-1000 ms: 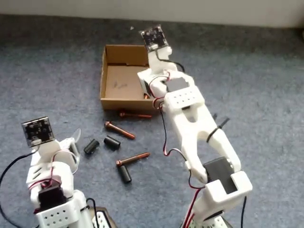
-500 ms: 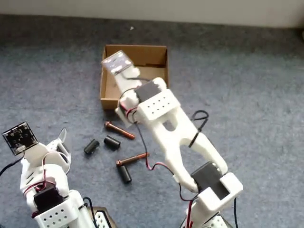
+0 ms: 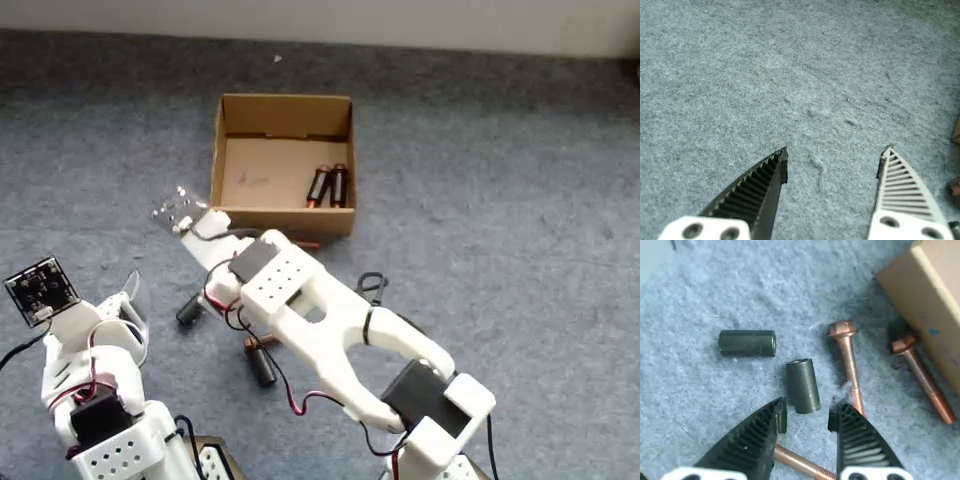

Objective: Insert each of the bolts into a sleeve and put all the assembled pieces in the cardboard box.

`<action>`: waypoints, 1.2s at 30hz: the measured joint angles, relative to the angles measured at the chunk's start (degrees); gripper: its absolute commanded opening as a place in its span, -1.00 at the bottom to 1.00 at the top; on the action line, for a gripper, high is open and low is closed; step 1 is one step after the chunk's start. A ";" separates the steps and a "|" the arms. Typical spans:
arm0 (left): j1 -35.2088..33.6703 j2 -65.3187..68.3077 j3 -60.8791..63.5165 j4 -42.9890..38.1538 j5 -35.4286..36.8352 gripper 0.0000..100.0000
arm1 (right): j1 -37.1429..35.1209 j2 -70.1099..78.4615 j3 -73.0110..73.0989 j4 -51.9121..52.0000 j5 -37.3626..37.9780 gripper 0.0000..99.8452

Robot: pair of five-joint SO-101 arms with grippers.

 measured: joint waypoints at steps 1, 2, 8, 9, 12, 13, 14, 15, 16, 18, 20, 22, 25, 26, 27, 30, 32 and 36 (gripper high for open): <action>0.00 0.00 0.00 0.00 0.00 -0.40 | -0.35 0.97 0.26 -0.44 0.00 -0.73; 0.00 0.00 0.00 0.00 0.00 -0.40 | -0.53 2.55 0.26 -0.70 0.00 -0.73; 0.00 0.00 0.00 0.00 0.00 -0.40 | -0.26 12.04 -2.46 -1.05 0.00 -0.73; 0.00 0.00 0.00 0.00 0.00 -0.40 | -0.26 12.75 -3.34 -0.97 0.00 -0.73; 0.00 0.00 0.00 0.00 0.00 -0.40 | -0.18 13.89 -4.84 -0.62 0.00 -0.73; 0.00 0.00 0.00 0.00 0.00 -0.40 | -0.18 13.98 -4.92 -0.62 0.00 -0.73; 0.00 0.00 0.00 0.00 0.00 -0.40 | -0.18 14.15 -5.10 -0.62 0.00 -0.73; 0.00 0.00 0.00 0.00 0.00 -0.40 | -0.18 14.42 -5.27 -0.62 0.00 -0.73; 0.00 0.00 0.00 0.00 0.00 -0.40 | -0.18 14.51 -5.36 -0.62 0.00 -0.73; 0.00 0.00 0.00 0.00 0.00 -0.40 | -0.18 14.51 -5.36 -0.62 0.00 -0.74; 0.00 0.00 0.00 0.00 0.00 -0.40 | -0.09 14.51 -5.36 -0.62 0.00 -0.80; 0.00 0.00 0.00 0.00 0.00 -0.40 | -0.09 14.86 -5.45 -0.62 0.00 -0.94; 0.00 0.00 0.00 0.00 0.00 -0.40 | 0.18 15.21 -5.98 -0.62 2.99 -0.98; 0.00 0.00 0.00 0.00 0.00 -0.40 | 0.18 15.21 -5.98 -0.53 4.40 -0.99; 0.00 0.00 0.00 0.00 0.00 -0.40 | 0.53 15.21 -6.07 -0.09 5.36 -0.99; 0.00 0.00 0.00 0.00 0.00 -0.40 | 0.53 13.45 -5.98 3.52 5.89 -0.99; 0.00 0.00 0.00 0.00 0.00 -0.40 | 0.18 10.73 -5.89 6.68 4.84 -0.99; 0.00 0.00 0.00 0.00 0.00 -0.40 | 1.41 1.32 -5.89 10.20 -1.41 -0.99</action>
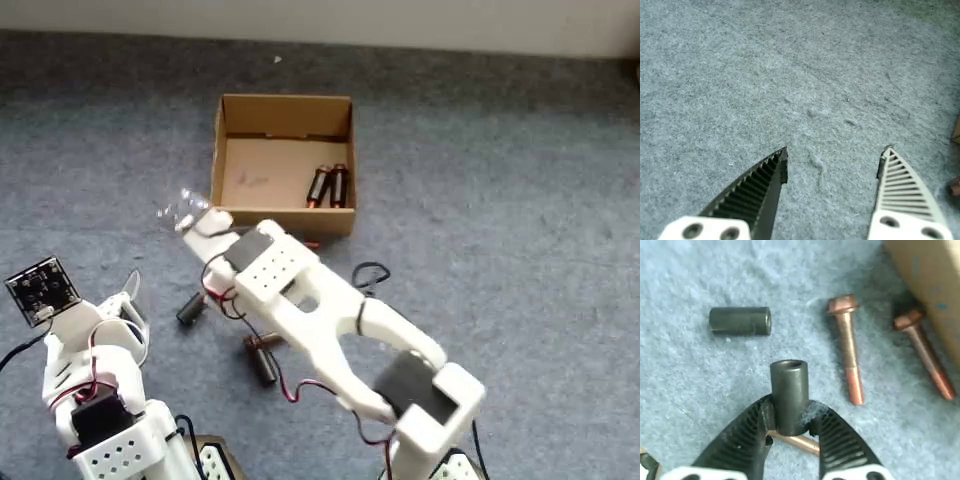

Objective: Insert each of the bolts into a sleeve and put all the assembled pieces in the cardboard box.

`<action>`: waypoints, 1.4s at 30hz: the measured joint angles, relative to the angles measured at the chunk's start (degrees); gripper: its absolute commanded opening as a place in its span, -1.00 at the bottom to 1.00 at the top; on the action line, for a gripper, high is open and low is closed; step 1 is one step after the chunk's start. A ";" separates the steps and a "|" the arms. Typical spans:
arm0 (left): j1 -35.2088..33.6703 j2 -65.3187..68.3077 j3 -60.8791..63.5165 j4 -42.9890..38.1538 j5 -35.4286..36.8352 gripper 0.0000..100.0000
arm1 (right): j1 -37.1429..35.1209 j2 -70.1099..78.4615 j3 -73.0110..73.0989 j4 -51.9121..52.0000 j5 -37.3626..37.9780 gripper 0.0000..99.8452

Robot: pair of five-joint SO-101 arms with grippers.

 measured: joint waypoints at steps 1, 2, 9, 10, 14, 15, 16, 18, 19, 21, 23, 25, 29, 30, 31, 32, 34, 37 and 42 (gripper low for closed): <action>0.00 0.00 0.00 0.00 0.00 -0.40 | 0.88 -2.46 0.35 0.97 -1.32 -0.99; 0.00 0.00 0.00 0.00 0.00 -0.40 | 1.85 -5.01 1.14 1.76 -2.46 -0.99; 6.42 0.00 -3.78 -0.18 0.00 -0.40 | 11.78 -22.59 13.71 2.81 -6.86 -0.99; 8.18 0.00 -4.66 -0.18 0.00 -0.40 | 13.10 -25.23 15.82 2.81 -7.21 -0.99; 14.68 0.00 -9.58 0.35 0.00 -0.40 | 18.29 -36.04 25.67 2.73 -8.26 -0.99; 16.00 0.00 -11.08 0.97 0.00 -0.40 | 19.87 -38.77 28.22 2.20 -8.26 -0.99; 17.49 0.00 -12.75 1.93 0.00 -0.40 | 21.45 -41.58 30.95 1.14 -8.26 -0.99; 20.48 0.00 -16.00 4.31 0.00 -0.40 | 25.23 -47.03 36.84 -2.64 -8.26 -0.99; 22.07 -0.09 -17.58 5.54 0.00 -0.40 | 26.99 -49.76 40.18 -5.10 -8.26 -0.99; 25.23 1.23 -21.10 7.56 0.00 -0.40 | 30.15 -54.51 47.38 -11.08 -8.26 -0.99; 27.87 4.75 -24.70 9.23 0.00 -0.40 | 32.00 -58.37 54.68 -17.32 -8.26 -0.99; 30.07 9.93 -28.48 10.11 0.00 -0.40 | 34.11 -61.27 61.01 -22.77 -8.26 -0.99; 34.11 24.35 -35.96 11.87 1.58 -0.40 | 37.45 -64.35 66.81 -27.52 -8.26 -0.99; 35.08 28.31 -37.54 12.22 2.99 -0.40 | 37.80 -64.79 66.99 -28.04 -8.26 -0.99; 35.69 32.26 -38.95 12.31 4.75 -0.40 | 37.98 -64.97 67.25 -28.31 -8.26 -0.99; 36.04 36.57 -40.18 12.31 6.59 -0.40 | 38.07 -65.14 67.43 -28.40 -8.35 -0.99; 36.92 43.78 -42.11 12.31 11.52 -0.40 | 38.24 -65.14 67.43 -28.57 -9.32 -0.99; 38.24 53.98 -44.13 12.31 19.87 -0.40 | 38.24 -65.14 67.43 -28.75 -10.55 -0.99; 39.74 68.22 -47.74 12.31 26.46 -0.40 | 38.24 -65.14 67.43 -28.75 -11.08 -0.99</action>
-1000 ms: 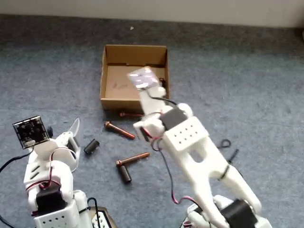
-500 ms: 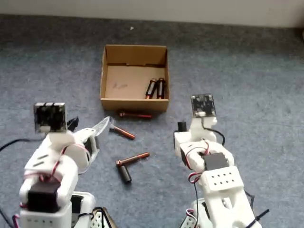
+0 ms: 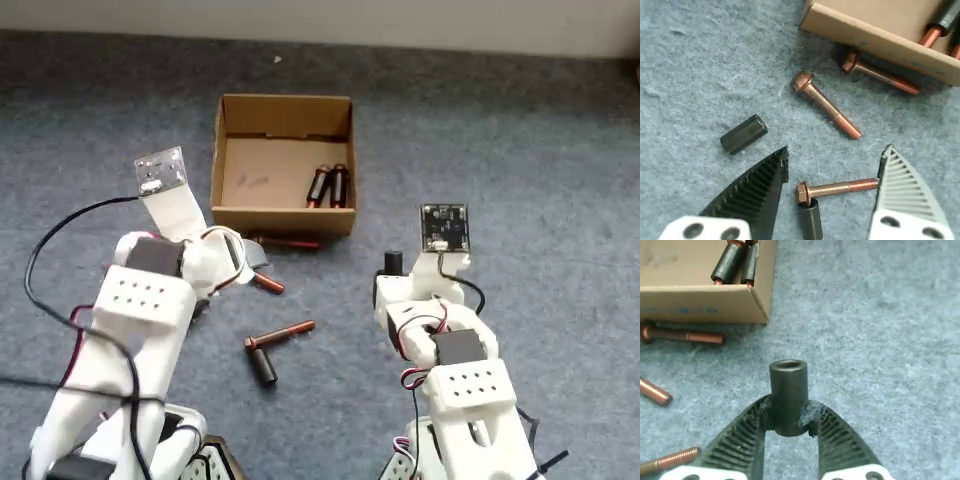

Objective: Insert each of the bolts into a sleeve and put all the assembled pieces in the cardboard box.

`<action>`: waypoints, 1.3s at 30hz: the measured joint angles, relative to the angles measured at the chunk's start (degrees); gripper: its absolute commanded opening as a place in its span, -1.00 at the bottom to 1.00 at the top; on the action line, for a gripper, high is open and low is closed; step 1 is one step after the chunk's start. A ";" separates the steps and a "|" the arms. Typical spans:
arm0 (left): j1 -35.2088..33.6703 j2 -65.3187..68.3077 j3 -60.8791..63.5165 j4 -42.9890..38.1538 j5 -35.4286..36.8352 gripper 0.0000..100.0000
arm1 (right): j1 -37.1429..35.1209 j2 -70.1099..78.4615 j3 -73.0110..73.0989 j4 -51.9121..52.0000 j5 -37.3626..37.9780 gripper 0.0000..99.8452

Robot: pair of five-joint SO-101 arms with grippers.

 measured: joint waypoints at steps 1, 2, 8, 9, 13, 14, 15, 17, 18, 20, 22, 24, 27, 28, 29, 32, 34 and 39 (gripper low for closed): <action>-0.09 2.64 -0.79 0.00 0.26 -0.40 | 0.00 0.00 0.00 0.00 0.00 -0.99; 0.00 5.36 -1.58 0.00 0.53 -0.40 | 0.00 0.00 0.00 0.00 0.00 -0.99; 0.09 21.54 -7.21 -1.49 3.25 -0.40 | 0.00 0.00 0.00 0.00 0.00 -0.99; 0.09 24.09 -8.44 -1.76 3.60 -0.40 | 0.00 0.00 0.00 0.00 0.00 -0.99; 0.09 33.05 -13.63 -2.02 4.22 -0.40 | 0.00 0.00 0.00 0.00 0.00 -0.99; 0.09 34.90 -14.77 -2.11 4.22 -0.41 | 0.00 0.00 0.00 0.00 0.00 -0.99; 0.09 36.66 -15.74 -2.11 4.22 -0.43 | 0.00 0.00 0.00 0.00 0.00 -0.99; 0.09 40.00 -17.49 -2.11 4.22 -0.52 | 0.00 0.00 0.00 0.00 0.00 -0.99; 0.09 41.58 -18.20 -2.11 4.22 -0.57 | 0.00 0.00 0.00 0.00 0.00 -0.99; 0.09 44.48 -19.87 -2.11 4.22 -0.68 | 0.00 0.00 0.00 0.00 0.00 -0.99; 0.44 47.03 -21.80 -2.20 4.22 -0.77 | 0.00 0.00 0.00 0.00 0.00 -0.99; 0.53 48.88 -24.09 -2.29 4.22 -0.84 | 0.00 0.00 0.00 0.00 0.00 -0.99; 0.44 51.16 -26.81 -2.29 2.81 -0.88 | 0.00 0.00 0.00 0.00 0.00 -0.99; -0.09 51.78 -27.60 -2.29 2.11 -0.88 | 0.00 0.00 0.00 0.00 0.00 -0.99; -0.62 52.40 -28.31 -2.29 1.32 -0.89 | 0.00 0.00 0.00 0.00 0.00 -0.99; -2.20 53.36 -29.36 -2.11 0.44 -0.89 | 0.00 0.00 0.00 0.00 0.00 -0.99; -2.46 53.45 -29.54 -2.11 0.26 -0.93 | 0.00 0.00 0.00 0.00 0.00 -0.99; -2.55 53.19 -29.63 -1.85 0.18 -0.99 | 0.00 -0.35 0.00 0.00 0.00 -0.99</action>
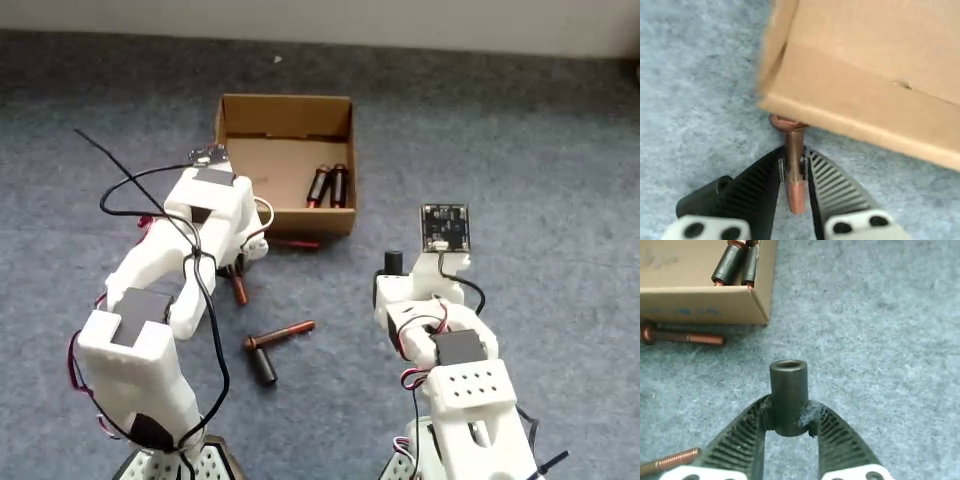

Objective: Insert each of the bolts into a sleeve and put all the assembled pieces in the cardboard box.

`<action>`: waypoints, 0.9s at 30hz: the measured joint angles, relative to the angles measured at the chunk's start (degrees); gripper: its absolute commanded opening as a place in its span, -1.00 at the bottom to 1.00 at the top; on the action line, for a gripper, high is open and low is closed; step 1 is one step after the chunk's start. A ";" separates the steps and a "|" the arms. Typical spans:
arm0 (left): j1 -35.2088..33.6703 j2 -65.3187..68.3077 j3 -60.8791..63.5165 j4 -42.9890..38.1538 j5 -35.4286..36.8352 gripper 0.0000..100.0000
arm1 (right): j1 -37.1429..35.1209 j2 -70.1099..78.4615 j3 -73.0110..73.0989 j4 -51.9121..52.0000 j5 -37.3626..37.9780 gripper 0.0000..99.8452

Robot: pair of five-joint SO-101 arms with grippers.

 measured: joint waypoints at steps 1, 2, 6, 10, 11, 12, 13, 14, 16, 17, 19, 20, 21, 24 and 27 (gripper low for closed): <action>-0.09 -0.62 0.00 0.35 -0.26 -0.99 | 0.00 0.00 0.00 0.00 0.00 -0.99; -0.26 -1.58 0.09 0.88 -0.26 -0.99 | 0.00 0.00 0.00 0.00 -0.18 -0.99; -1.14 -9.76 2.46 2.37 -0.70 -0.99 | -0.09 0.00 0.00 0.00 -0.18 -0.99; -1.23 -21.89 8.35 2.55 -3.25 -0.99 | -1.58 0.00 0.00 0.00 -0.18 -0.99; -1.14 -25.23 9.85 2.46 -3.52 -0.99 | -2.73 0.00 0.00 0.00 -0.18 -0.99; -1.14 -28.48 11.52 1.76 -3.60 -0.99 | -3.69 -0.18 0.00 0.00 -0.18 -0.99; -1.14 -31.82 13.27 0.97 -4.22 -0.99 | -4.48 -0.88 0.00 0.00 -0.18 -0.99; -1.14 -35.16 15.03 -0.35 -4.84 -0.99 | -5.01 -1.76 0.00 0.00 -0.18 -0.99; -1.14 -41.49 18.64 -3.08 -6.86 -0.99 | -6.24 -4.31 0.00 0.00 -0.18 -0.99; -1.14 -44.48 20.40 -4.66 -7.65 -0.99 | -7.03 -5.98 0.00 0.00 -0.18 -0.99; -1.05 -49.93 24.18 -8.18 -9.32 -0.99 | -8.79 -9.76 0.00 0.00 -0.18 -0.99; -0.62 -52.40 26.11 -10.02 -10.11 -0.99 | -9.58 -11.60 0.00 0.00 -0.18 -0.99; 0.00 -54.86 27.87 -11.78 -10.81 -0.99 | -10.29 -13.36 0.00 0.00 -0.18 -0.99; 1.76 -61.27 32.97 -17.32 -12.75 -0.99 | -11.16 -17.67 0.18 0.00 -0.18 -0.99; 3.69 -66.81 36.75 -21.63 -13.89 -0.99 | -11.78 -19.43 0.53 0.00 -0.18 -0.99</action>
